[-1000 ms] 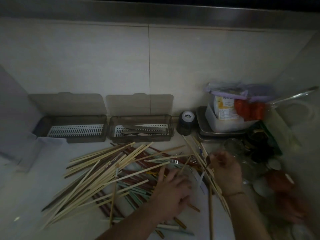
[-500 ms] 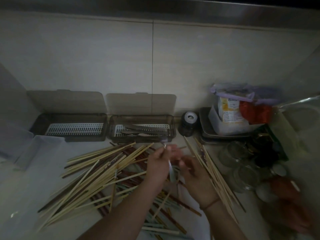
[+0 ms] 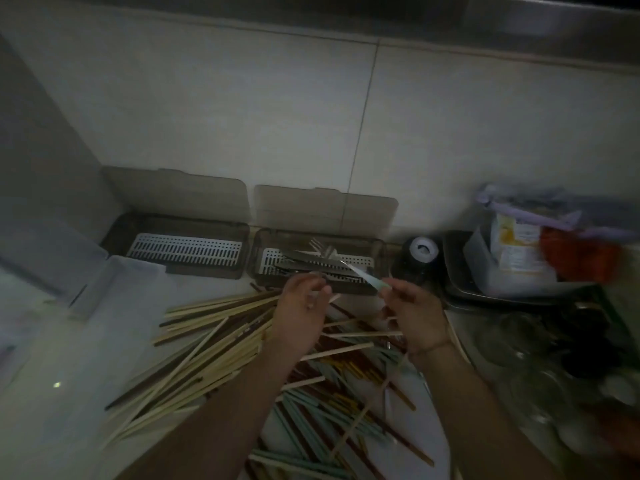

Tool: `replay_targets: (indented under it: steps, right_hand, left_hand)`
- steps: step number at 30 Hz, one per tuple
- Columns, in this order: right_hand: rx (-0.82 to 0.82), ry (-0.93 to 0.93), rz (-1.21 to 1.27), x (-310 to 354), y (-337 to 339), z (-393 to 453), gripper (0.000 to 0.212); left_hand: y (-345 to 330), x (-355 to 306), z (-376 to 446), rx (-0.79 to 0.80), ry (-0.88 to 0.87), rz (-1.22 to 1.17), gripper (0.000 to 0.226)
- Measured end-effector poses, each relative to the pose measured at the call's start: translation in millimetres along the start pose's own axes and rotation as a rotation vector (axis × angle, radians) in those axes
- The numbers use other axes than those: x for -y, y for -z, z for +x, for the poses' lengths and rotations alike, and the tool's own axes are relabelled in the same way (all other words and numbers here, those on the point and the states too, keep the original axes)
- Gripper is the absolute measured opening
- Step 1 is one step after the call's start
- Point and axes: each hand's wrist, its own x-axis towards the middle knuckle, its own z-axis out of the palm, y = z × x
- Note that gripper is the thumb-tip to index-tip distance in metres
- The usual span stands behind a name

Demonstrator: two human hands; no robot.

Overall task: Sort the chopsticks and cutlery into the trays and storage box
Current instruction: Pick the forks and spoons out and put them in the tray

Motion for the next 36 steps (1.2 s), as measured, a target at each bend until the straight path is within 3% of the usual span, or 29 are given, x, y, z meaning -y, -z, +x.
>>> replay_targets:
  steps: [3, 5, 8, 12, 18, 20, 23, 25, 27, 31, 36]
  right_hand:
    - [0.002, 0.003, -0.182, 4, -9, 33, 0.013]
    - [0.049, -0.007, -0.285, 5, -19, 46, 0.014]
    - [0.059, 0.013, -0.338, 4, -31, 61, 0.010]
    - [-0.043, 0.187, -0.656, 4, -26, 68, 0.029]
    - [-0.194, 0.334, -0.513, -13, 38, 12, 0.020]
    - [-0.202, 0.322, -0.701, -37, 64, -21, 0.022]
    - [-0.152, 0.184, -0.949, -73, 88, -56, 0.006]
    - [-0.120, 0.155, -1.086, -90, 95, -67, 0.019]
    - [-0.128, 0.125, -1.181, -100, 98, -74, 0.029]
    - [-0.163, 0.060, -1.326, -101, 95, -87, 0.031]
    - [-0.165, -0.007, -1.328, -97, 87, -94, 0.027]
  left_hand:
    - [11, 16, -4, 0.010, -0.044, 0.515, 0.053]
    - [16, 16, -8, 0.091, -0.031, 0.661, 0.062]
    - [18, 18, -9, 0.123, -0.028, 0.718, 0.067]
    - [18, 18, -9, 0.119, -0.008, 0.728, 0.067]
    - [11, 9, -15, 0.096, -0.036, 0.739, 0.066]
    - [0, 5, -28, 0.095, -0.199, 0.726, 0.065]
    - [-31, 2, -52, 0.205, -0.582, 0.668, 0.062]
    - [-52, -1, -67, 0.355, -0.760, 0.690, 0.055]
    - [-69, 1, -78, 0.473, -0.823, 0.774, 0.046]
    - [-78, 10, -89, 0.538, -0.654, 0.878, 0.044]
    - [-73, 11, -94, 0.512, -0.521, 0.934, 0.053]
